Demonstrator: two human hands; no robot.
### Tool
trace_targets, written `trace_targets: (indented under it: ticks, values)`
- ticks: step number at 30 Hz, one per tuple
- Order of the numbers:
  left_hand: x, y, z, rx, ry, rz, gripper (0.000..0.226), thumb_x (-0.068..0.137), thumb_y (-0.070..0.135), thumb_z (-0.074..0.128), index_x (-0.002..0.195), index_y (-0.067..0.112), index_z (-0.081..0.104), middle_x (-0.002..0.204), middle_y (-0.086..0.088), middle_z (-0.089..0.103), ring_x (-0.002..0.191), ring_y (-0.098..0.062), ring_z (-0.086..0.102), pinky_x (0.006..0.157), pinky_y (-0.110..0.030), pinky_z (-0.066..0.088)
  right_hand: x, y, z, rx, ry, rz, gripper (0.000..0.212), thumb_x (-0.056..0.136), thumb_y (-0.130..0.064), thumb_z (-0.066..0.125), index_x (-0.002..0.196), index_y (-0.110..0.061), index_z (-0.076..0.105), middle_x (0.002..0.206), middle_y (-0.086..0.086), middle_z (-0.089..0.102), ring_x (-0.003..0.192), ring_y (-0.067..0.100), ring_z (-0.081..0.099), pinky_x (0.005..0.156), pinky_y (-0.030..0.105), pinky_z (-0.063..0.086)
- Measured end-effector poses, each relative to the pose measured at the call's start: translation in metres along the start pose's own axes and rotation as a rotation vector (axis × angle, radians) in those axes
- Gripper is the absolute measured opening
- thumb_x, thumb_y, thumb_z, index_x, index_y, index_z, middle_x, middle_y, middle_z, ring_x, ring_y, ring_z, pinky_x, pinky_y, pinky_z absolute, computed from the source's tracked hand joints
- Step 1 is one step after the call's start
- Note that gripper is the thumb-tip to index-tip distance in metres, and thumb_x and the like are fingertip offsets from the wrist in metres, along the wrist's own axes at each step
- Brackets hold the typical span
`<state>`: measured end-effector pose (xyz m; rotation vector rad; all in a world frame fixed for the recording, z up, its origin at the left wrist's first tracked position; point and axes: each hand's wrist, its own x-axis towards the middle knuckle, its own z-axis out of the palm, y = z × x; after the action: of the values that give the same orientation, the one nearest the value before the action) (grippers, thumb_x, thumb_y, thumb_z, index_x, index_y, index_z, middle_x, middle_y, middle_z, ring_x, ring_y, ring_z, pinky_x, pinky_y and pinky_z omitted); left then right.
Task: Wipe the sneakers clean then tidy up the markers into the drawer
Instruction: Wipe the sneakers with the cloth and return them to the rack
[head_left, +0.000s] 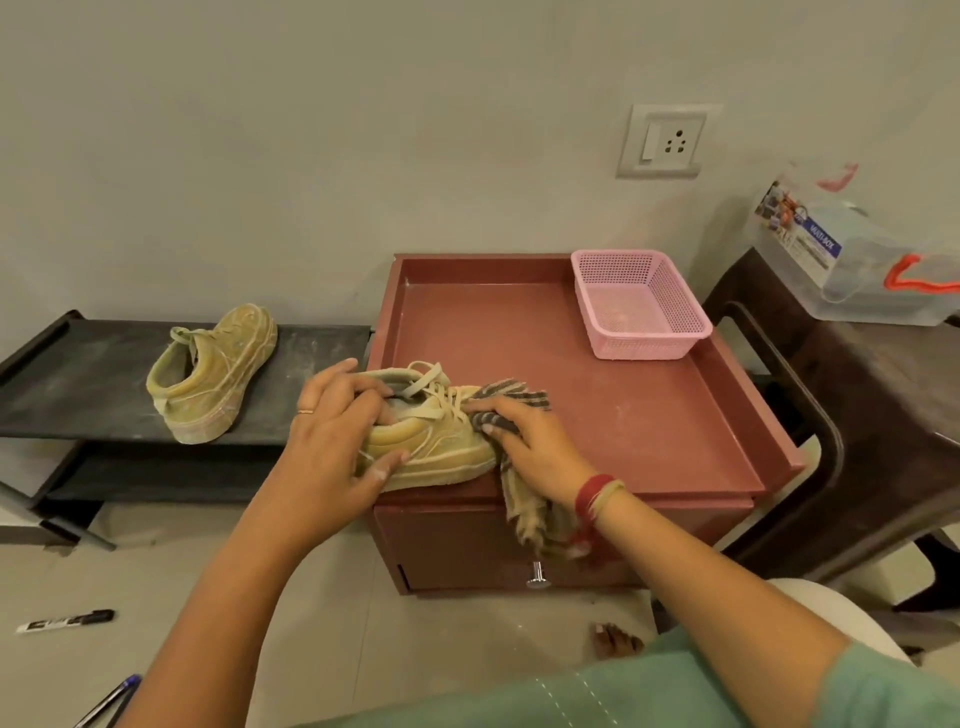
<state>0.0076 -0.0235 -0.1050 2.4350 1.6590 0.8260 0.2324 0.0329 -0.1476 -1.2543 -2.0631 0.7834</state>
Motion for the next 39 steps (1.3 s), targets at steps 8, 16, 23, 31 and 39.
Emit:
trace_targets:
  ticks: [8,16,23,31,39]
  values:
    - [0.002,0.004,0.000,-0.065,0.041,-0.034,0.033,0.090,0.048,0.041,0.084,0.018,0.055,0.119,0.006,0.049,0.133,-0.008,0.017,0.108,-0.023,0.012,-0.003,0.001,0.003,-0.151,-0.053,-0.083,0.042,0.089,0.002,0.048,0.127,-0.012,0.057,0.135,0.004,0.054,0.126,0.015,0.048,0.107,0.019,0.030]
    - [0.006,0.009,0.002,0.078,0.065,-0.059,0.037,0.093,0.036,0.033,0.110,0.016,0.059,0.118,-0.001,0.052,0.128,-0.027,0.037,0.108,-0.025,0.018,0.002,0.003,0.000,-0.126,-0.021,-0.035,0.040,0.088,0.003,0.049,0.123,-0.014,0.061,0.128,0.001,0.060,0.119,0.010,0.051,0.099,0.008,0.028]
    - [0.007,0.011,-0.002,0.131,0.045,-0.125,0.054,0.085,0.055,0.042,0.130,0.025,0.048,0.138,-0.004,0.041,0.126,-0.022,0.036,0.093,-0.041,0.042,0.004,0.004,0.001,-0.166,0.048,0.016,0.038,0.089,0.000,0.049,0.123,-0.013,0.061,0.127,0.006,0.061,0.120,0.020,0.053,0.101,0.016,0.031]
    - [0.011,0.012,0.001,0.095,0.068,-0.180,0.070,0.074,0.051,0.071,0.134,0.024,0.049,0.126,-0.002,0.047,0.114,-0.025,0.043,0.092,-0.039,0.041,0.002,0.009,-0.001,-0.139,0.086,0.056,0.040,0.089,0.000,0.050,0.124,-0.015,0.060,0.127,0.004,0.061,0.121,0.018,0.053,0.100,0.010,0.028]
    - [0.007,0.010,0.003,0.055,0.059,-0.175,0.066,0.073,0.044,0.074,0.133,0.029,0.050,0.124,-0.001,0.043,0.114,-0.024,0.039,0.093,-0.038,0.039,0.006,0.010,0.000,-0.189,0.035,0.008,0.040,0.091,-0.002,0.048,0.127,-0.014,0.058,0.136,0.004,0.053,0.129,0.017,0.046,0.109,0.017,0.025]
